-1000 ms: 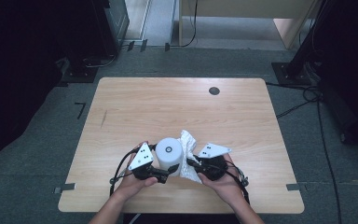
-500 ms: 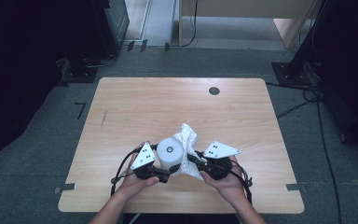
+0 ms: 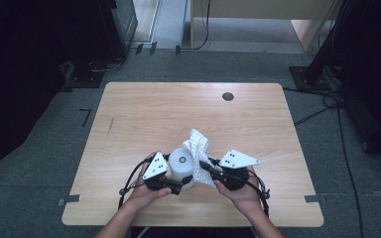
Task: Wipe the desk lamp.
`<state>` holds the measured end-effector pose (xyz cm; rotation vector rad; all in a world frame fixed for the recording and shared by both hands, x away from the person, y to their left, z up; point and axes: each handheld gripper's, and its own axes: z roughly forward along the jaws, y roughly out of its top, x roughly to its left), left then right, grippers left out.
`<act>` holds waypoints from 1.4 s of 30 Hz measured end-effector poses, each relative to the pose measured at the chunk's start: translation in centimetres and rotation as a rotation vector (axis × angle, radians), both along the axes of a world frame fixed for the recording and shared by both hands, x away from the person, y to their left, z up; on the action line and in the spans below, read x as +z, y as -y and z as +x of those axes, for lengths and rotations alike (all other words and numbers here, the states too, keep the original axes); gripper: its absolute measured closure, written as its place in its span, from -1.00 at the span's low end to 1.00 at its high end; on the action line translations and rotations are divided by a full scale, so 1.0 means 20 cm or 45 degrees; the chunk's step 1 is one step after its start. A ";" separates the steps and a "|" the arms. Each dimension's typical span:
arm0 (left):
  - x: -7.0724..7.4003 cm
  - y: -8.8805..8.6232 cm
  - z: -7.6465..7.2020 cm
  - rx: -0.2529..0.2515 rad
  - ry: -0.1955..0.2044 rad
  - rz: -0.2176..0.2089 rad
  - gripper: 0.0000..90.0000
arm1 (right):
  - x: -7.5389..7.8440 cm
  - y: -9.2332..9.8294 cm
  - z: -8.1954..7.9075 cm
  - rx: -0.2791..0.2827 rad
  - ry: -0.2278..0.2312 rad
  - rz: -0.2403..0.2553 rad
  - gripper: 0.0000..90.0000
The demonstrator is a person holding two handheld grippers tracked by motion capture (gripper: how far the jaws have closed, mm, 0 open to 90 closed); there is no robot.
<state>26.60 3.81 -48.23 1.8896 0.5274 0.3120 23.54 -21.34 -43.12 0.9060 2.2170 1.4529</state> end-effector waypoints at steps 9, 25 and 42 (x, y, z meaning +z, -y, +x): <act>-0.01 0.00 0.02 0.016 0.001 0.003 -0.81 | -0.25 -0.03 0.11 -0.007 -0.228 -0.177 0.75; -0.06 0.03 0.00 0.015 0.021 0.074 -0.82 | -0.18 0.11 0.14 -0.147 -0.180 -0.077 0.75; -0.08 0.19 -0.21 0.542 -0.029 0.114 -0.96 | -0.18 0.14 0.15 -0.159 -0.182 -0.072 0.75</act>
